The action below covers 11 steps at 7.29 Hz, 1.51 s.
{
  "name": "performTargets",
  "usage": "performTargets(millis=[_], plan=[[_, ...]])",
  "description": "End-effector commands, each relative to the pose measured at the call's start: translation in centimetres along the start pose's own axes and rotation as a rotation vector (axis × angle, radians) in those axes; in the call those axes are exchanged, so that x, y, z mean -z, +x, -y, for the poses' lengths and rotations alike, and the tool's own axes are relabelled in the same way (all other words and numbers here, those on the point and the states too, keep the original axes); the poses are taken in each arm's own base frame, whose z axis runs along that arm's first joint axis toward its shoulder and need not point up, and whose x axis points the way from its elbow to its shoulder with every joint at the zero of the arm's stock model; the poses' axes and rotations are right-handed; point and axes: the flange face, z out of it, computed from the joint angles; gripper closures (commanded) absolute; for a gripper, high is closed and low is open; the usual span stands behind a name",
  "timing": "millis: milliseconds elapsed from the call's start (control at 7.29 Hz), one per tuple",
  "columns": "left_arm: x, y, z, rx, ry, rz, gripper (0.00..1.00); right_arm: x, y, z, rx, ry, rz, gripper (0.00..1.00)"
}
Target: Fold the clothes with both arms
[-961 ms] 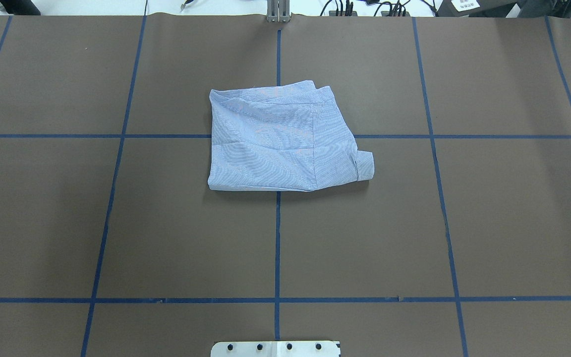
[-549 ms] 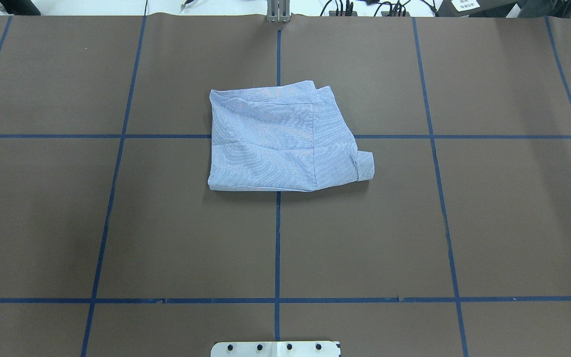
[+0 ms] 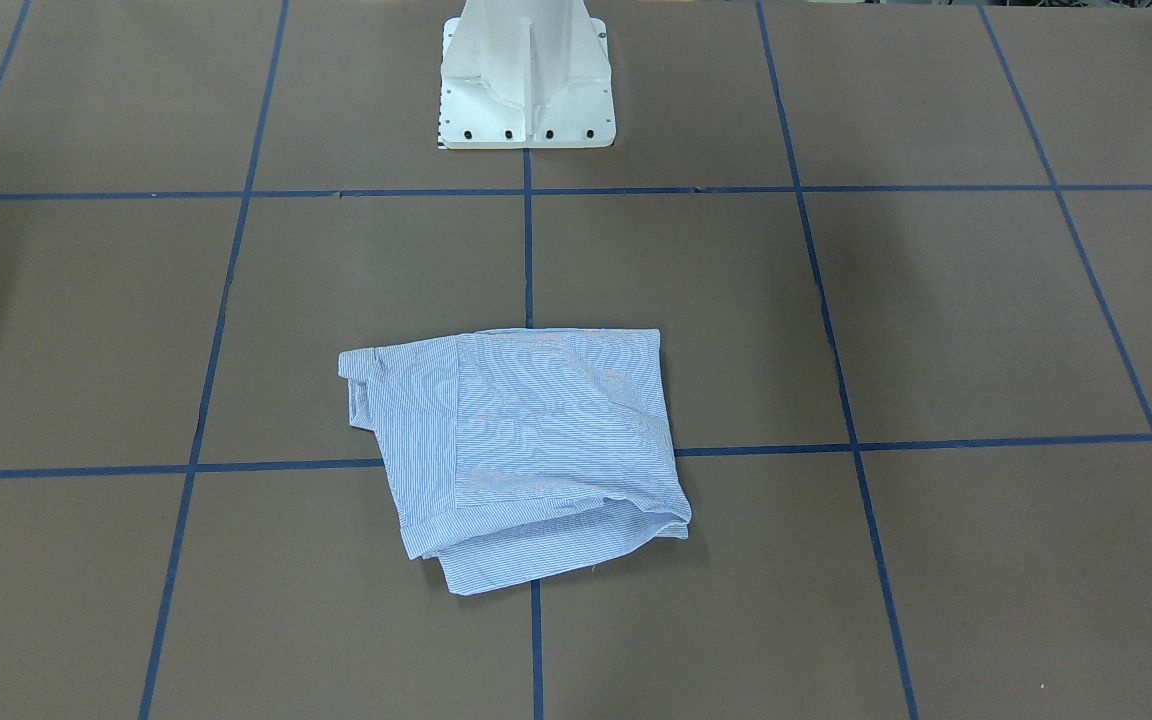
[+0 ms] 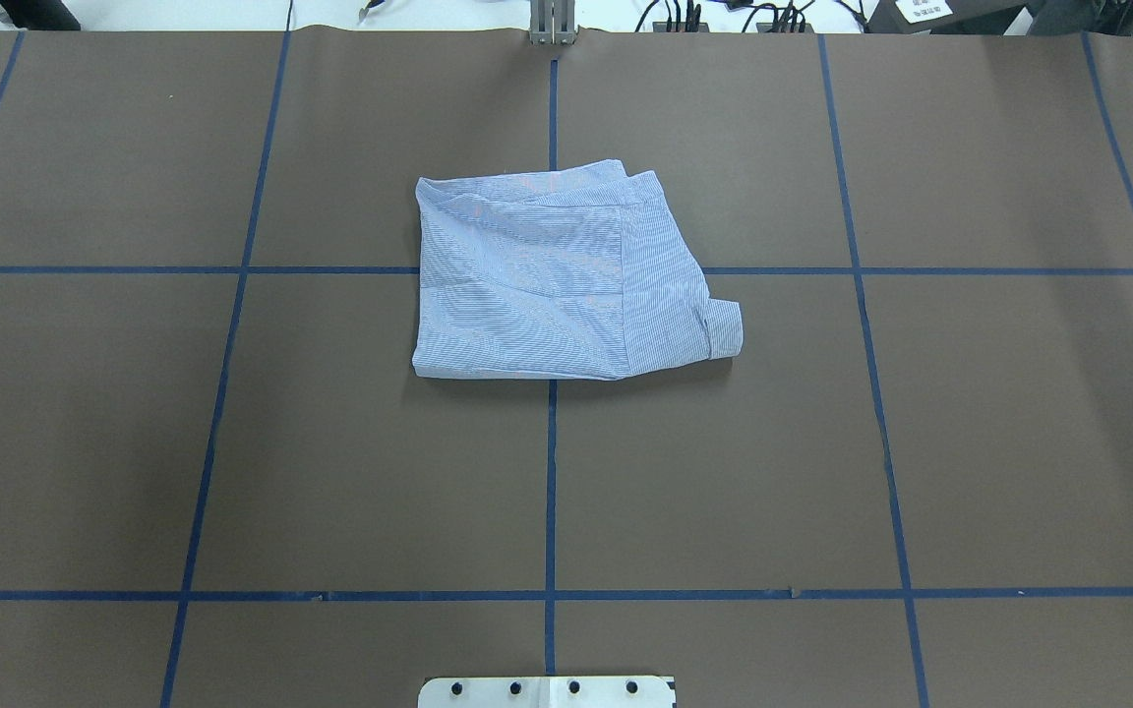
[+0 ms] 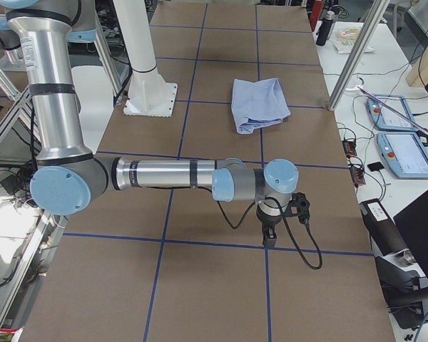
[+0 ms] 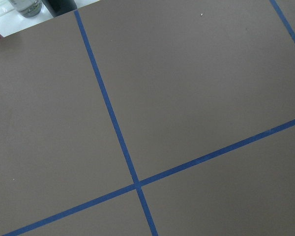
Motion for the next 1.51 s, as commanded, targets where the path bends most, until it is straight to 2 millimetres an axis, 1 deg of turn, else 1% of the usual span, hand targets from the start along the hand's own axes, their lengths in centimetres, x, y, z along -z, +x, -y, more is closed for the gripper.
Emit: performTargets(millis=[0, 137, 275, 412, 549, 686, 824, 961, 1098, 1235, 1373], plan=[[0.9, 0.7, 1.0, -0.039, 0.041, 0.005, 0.0, 0.1, -0.2, -0.3, 0.01, 0.015, 0.012, 0.0], [1.5, 1.3, 1.0, -0.05, 0.049, 0.015, 0.0, -0.2, -0.3, -0.3, 0.014, 0.011, 0.008, 0.0], [1.2, 1.1, 0.3, -0.039, 0.039, 0.004, 0.0, -0.1, -0.2, -0.2, 0.016, 0.013, 0.003, 0.0], [1.6, 1.4, -0.1, -0.042, 0.044, 0.003, 0.0, -0.5, 0.0, -0.5, 0.011, 0.006, 0.002, 0.0], [2.6, 2.6, 0.4, -0.066, 0.066, 0.005, 0.0, -0.9, 0.4, -1.1, 0.005, -0.001, 0.003, 0.0], [3.1, 3.0, 0.7, -0.079, 0.08, 0.008, 0.0, -0.6, 0.1, -0.9, 0.02, 0.019, 0.006, 0.0], [3.3, 3.2, 0.5, -0.078, 0.079, 0.008, 0.0, -0.5, -0.7, -0.4, 0.058, 0.048, 0.014, 0.0], [2.7, 2.7, 0.6, -0.072, 0.068, 0.005, 0.0, 0.5, -1.7, 0.0, 0.08, 0.067, 0.02, 0.0], [2.9, 2.9, 0.5, -0.083, 0.075, 0.008, 0.0, 1.0, -2.1, -1.1, 0.084, 0.073, 0.021, 0.0], [2.8, 2.8, 0.5, -0.081, 0.073, 0.008, 0.0, 0.7, -1.8, -2.4, 0.089, 0.069, 0.023, 0.0], [3.2, 3.2, 0.6, -0.088, 0.081, 0.009, 0.0, 0.8, -2.1, -2.4, 0.095, 0.069, 0.026, 0.0]])
